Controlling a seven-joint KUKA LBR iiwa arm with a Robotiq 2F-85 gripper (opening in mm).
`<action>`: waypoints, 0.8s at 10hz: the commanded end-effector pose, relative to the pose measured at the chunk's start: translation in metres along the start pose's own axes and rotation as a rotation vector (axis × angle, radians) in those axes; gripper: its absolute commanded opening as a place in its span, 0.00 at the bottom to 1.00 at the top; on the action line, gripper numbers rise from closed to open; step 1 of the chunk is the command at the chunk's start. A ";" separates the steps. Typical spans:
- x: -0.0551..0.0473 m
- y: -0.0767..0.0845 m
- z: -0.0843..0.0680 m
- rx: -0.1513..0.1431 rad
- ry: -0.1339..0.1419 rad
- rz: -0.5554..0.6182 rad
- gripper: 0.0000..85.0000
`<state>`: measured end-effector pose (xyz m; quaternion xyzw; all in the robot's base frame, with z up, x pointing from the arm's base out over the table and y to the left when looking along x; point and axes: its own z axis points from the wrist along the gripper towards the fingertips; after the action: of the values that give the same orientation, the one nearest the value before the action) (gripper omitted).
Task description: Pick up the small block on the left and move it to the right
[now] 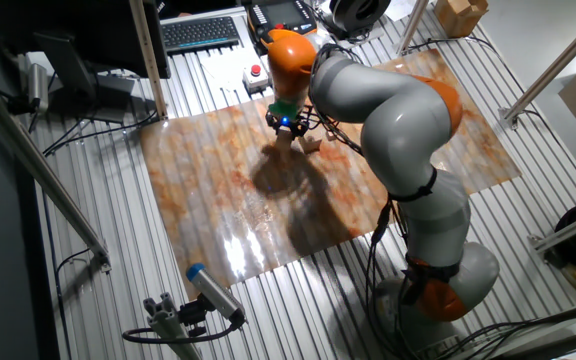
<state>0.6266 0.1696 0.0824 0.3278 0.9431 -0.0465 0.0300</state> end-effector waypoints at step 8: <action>0.007 -0.001 0.008 0.006 0.003 0.028 0.60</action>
<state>0.6206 0.1720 0.0738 0.3414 0.9383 -0.0485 0.0280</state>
